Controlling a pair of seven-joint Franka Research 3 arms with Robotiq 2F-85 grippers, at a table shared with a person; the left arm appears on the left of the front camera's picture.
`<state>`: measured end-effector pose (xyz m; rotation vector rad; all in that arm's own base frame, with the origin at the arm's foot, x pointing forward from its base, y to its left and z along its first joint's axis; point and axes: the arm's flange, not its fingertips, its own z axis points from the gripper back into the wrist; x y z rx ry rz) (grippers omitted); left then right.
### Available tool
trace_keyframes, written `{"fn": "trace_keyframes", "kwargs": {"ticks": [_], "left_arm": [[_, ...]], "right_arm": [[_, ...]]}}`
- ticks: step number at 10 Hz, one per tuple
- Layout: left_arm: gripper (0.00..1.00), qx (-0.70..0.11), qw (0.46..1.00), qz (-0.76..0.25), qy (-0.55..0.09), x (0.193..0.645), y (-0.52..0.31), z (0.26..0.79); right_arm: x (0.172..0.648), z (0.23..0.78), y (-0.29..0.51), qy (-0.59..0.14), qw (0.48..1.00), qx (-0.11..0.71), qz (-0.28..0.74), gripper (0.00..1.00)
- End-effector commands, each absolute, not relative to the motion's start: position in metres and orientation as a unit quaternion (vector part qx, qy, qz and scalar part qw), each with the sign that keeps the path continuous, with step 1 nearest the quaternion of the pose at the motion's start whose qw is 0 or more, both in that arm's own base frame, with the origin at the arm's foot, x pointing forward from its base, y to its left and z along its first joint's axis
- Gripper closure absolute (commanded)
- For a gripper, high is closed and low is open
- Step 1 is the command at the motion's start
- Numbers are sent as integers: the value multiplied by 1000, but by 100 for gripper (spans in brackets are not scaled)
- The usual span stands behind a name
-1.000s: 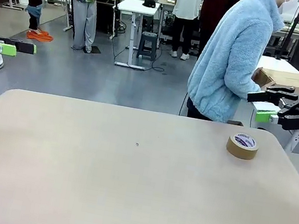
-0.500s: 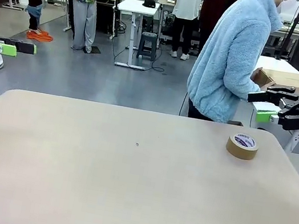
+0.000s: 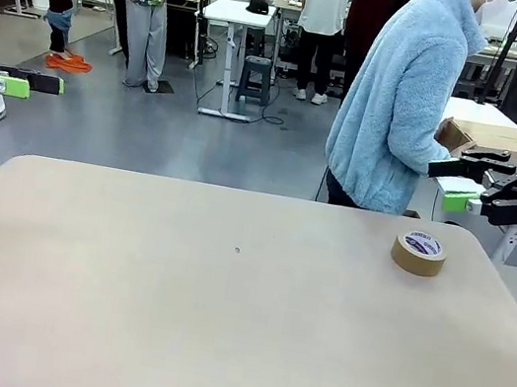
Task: Wrap the clocks to prevent damage.
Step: After the human seals the box with tape, release both hands from the side flaps of the Package Box.
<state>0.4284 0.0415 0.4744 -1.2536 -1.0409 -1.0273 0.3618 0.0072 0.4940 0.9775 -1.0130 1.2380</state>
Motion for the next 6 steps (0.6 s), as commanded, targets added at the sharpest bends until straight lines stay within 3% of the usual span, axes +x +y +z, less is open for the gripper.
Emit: {"fn": "trace_keyframes", "kwargs": {"ticks": [1, 6], "left_arm": [[0, -533, 570, -441, -444, 428, 42, 476], [0, -533, 570, -441, -444, 428, 42, 476]], "right_arm": [[361, 494, 7, -434, 589, 421, 536, 0], [361, 494, 7, -434, 589, 421, 536, 0]]}}
